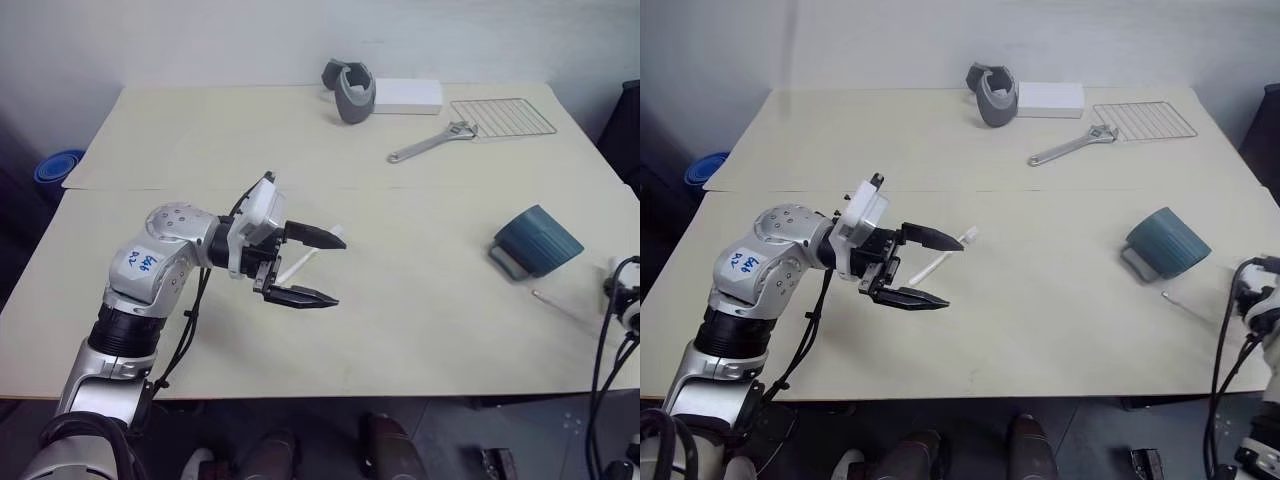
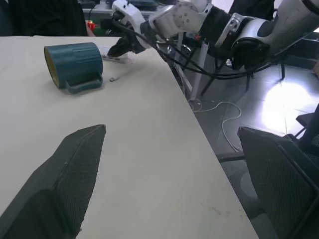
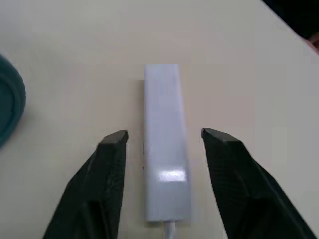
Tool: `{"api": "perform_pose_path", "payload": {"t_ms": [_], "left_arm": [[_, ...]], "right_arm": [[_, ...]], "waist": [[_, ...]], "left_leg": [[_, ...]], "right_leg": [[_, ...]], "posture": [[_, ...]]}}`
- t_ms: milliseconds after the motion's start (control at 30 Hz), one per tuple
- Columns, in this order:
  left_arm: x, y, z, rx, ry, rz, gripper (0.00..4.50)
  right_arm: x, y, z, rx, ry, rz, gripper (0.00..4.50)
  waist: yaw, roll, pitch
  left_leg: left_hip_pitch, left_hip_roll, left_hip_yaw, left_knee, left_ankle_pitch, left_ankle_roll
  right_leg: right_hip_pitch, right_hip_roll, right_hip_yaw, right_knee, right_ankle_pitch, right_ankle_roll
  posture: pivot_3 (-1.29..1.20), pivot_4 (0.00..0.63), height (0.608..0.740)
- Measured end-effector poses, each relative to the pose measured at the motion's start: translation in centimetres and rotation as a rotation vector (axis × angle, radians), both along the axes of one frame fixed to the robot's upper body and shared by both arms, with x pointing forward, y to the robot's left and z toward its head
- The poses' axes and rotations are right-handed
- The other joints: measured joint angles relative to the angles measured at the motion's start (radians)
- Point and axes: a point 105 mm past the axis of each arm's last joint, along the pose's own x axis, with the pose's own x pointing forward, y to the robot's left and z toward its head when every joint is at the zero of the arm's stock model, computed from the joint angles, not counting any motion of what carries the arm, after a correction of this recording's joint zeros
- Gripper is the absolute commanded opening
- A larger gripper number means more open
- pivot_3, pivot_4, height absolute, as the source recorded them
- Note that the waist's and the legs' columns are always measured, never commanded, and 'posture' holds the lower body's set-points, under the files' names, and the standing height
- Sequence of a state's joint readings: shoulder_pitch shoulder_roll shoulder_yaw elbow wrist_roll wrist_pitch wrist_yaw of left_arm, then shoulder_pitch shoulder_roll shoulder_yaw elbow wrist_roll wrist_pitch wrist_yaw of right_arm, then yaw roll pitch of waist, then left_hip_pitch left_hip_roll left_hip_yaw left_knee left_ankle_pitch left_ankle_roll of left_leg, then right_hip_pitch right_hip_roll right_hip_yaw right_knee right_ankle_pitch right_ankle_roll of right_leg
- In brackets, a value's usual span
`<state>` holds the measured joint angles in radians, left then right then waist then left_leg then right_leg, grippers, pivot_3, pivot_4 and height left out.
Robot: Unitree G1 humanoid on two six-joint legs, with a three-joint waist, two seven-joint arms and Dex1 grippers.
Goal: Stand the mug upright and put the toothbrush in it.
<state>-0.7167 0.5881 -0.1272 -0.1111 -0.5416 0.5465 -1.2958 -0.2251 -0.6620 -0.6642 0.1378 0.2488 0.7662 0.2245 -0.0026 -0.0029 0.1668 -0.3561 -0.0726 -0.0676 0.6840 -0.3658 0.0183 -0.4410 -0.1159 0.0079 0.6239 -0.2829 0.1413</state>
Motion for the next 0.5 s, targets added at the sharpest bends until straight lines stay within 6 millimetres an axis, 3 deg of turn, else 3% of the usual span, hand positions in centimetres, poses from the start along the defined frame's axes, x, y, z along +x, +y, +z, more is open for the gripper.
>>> {"api": "perform_pose_path", "payload": {"t_ms": [100, 200, 267, 333, 400, 500], "left_arm": [[0.1, 0.3, 0.0, 0.010, -0.003, 0.013, 4.50], [0.2, 1.0, -0.1, 0.025, 0.001, 0.046, 4.50], [0.3, 1.1, -0.1, 0.026, -0.001, 0.053, 4.50], [0.4, 1.3, 0.0, 0.026, -0.005, 0.061, 4.50], [0.5, 1.5, 0.2, 0.023, -0.011, 0.073, 4.50], [0.6, 1.6, 0.2, 0.020, -0.010, 0.082, 4.50]], "right_arm": [[-0.4, -0.2, 0.6, -0.088, 0.029, 0.021, 4.48], [-0.9, 0.7, 4.2, -0.241, 0.007, 0.099, 4.48], [-0.8, 2.7, 7.5, -0.333, -0.035, 0.191, 4.01], [-0.6, 5.9, 9.4, -0.382, -0.052, 0.310, 3.44], [-0.4, 9.2, 9.5, -0.386, -0.031, 0.436, 2.76], [0.1, 12.2, 7.5, -0.345, 0.052, 0.556, 2.76]], "waist": [[0.002, 0.004, 0.000], [0.001, 0.007, -0.001], [-0.003, 0.007, -0.001], [-0.003, 0.007, -0.001], [0.002, 0.006, -0.001], [0.008, 0.006, 0.000]], "left_leg": [[0.000, 0.000, 0.000, 0.000, 0.000, 0.000], [-0.001, 0.000, 0.000, 0.000, 0.000, 0.000], [0.000, 0.001, 0.000, 0.000, 0.000, 0.000], [0.000, 0.003, 0.000, 0.000, 0.000, -0.001], [0.000, 0.003, -0.001, 0.000, 0.000, -0.001], [-0.001, 0.000, -0.002, 0.000, 0.000, 0.000]], "right_leg": [[0.000, 0.000, 0.000, 0.000, 0.000, 0.000], [-0.001, 0.000, 0.000, 0.000, 0.000, 0.000], [-0.001, 0.002, 0.000, 0.000, 0.000, 0.000], [-0.001, 0.003, 0.000, 0.000, 0.000, 0.000], [0.000, 0.002, 0.000, 0.000, 0.000, 0.000], [0.000, 0.000, 0.000, -0.001, 0.000, 0.000]], "posture": [[0.00, 0.150, 0.740], [0.00, 0.150, 0.740], [0.00, 0.150, 0.740], [0.00, 0.150, 0.740], [0.00, 0.150, 0.740], [0.00, 0.150, 0.740]]}}
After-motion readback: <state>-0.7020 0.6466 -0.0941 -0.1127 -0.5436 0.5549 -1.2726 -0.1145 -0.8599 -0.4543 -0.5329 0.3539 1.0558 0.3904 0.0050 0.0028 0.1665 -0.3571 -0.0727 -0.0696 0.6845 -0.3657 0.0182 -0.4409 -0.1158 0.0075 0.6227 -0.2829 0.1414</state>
